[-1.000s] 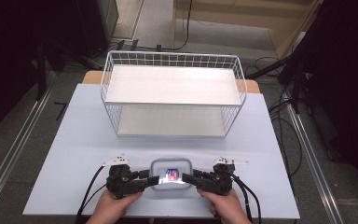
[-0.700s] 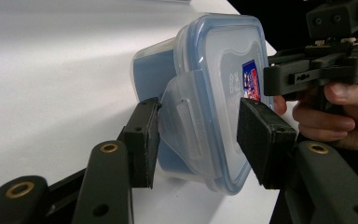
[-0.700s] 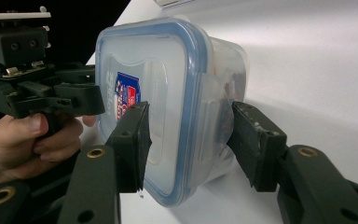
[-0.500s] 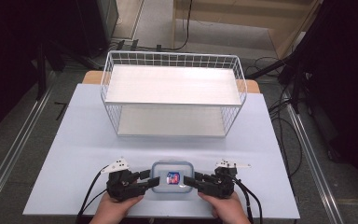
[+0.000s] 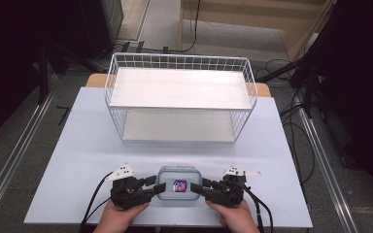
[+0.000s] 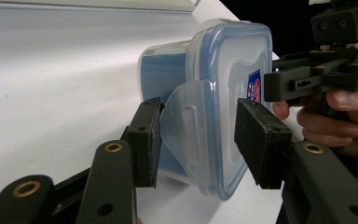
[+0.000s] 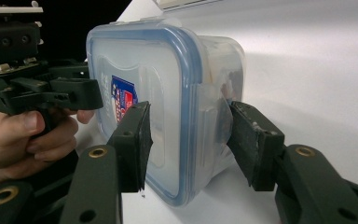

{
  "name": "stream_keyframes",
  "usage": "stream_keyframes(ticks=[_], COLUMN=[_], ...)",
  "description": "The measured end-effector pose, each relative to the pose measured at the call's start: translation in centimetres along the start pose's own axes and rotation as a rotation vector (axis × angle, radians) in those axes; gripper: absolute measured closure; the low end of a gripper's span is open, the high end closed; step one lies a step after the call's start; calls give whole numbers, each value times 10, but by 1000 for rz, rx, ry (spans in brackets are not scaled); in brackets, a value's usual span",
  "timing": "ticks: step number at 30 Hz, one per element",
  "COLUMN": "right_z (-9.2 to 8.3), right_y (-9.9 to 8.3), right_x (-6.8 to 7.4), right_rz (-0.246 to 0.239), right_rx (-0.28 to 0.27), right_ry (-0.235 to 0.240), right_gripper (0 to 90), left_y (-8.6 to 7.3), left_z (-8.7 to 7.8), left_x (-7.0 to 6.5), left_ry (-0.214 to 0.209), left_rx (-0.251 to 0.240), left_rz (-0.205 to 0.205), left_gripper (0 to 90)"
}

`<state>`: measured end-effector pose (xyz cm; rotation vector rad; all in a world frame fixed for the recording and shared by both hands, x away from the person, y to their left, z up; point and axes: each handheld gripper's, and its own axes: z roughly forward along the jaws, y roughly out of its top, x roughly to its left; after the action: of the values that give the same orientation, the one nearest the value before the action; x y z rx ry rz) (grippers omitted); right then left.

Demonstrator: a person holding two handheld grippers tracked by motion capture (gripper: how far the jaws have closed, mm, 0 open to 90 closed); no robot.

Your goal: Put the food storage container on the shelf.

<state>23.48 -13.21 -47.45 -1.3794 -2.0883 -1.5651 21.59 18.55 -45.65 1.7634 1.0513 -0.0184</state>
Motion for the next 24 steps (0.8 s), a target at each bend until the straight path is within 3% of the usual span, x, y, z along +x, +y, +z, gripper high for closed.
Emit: stream_keyframes(ticks=[8,11,15,24], right_z=[-3,-4,-6,-9], right_y=[3,4,5,7], right_x=[7,12,16,24], right_rz=[-50,-94,-113,-205], right_rx=[-28,-39,-58,-125], right_ry=[-10,-35,-36,-52], right_gripper=[510,510,511,509], left_y=[4,4,6,9], left_z=[-3,-4,-6,-9], left_x=[-6,-7,-10,-16], left_ry=[26,34,37,59], left_rx=[-25,-31,-55,-110], left_rz=[57,73,95,175], left_gripper=[513,511,511,505])
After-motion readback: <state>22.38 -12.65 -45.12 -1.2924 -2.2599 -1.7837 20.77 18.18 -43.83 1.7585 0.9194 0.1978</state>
